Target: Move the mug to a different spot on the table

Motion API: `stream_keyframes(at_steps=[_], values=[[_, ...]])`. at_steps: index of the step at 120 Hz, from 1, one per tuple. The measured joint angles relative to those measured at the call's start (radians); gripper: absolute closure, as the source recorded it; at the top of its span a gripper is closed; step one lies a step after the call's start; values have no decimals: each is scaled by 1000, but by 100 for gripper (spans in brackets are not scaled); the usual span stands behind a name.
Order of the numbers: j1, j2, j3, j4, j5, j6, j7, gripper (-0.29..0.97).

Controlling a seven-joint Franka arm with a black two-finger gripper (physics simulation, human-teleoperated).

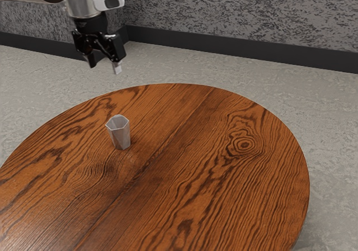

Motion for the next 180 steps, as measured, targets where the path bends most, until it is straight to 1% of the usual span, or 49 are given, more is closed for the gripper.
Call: stream_keyframes(at_steps=[32, 39, 46, 56, 70, 94, 110, 120, 137, 157, 180], values=[[-46, 7, 25, 2, -23, -1, 4, 0], [-54, 50, 29, 54, -26, -3, -5, 0], [-66, 96, 51, 87, -29, -5, -24, 0], [-33, 143, 88, 101, -40, -7, -62, 0], [-2, 235, 145, 156, -94, -9, -134, 0], [-5, 340, 165, 176, -186, -7, -296, 0], [-2, 369, 202, 178, -219, 2, -383, 0], [-2, 393, 210, 184, -223, 24, -422, 0], [3, 483, 212, 266, -208, 56, -455, 0], [26, 525, 217, 276, -183, 72, -467, 0], [44, 578, 213, 304, -176, 83, -473, 0]])
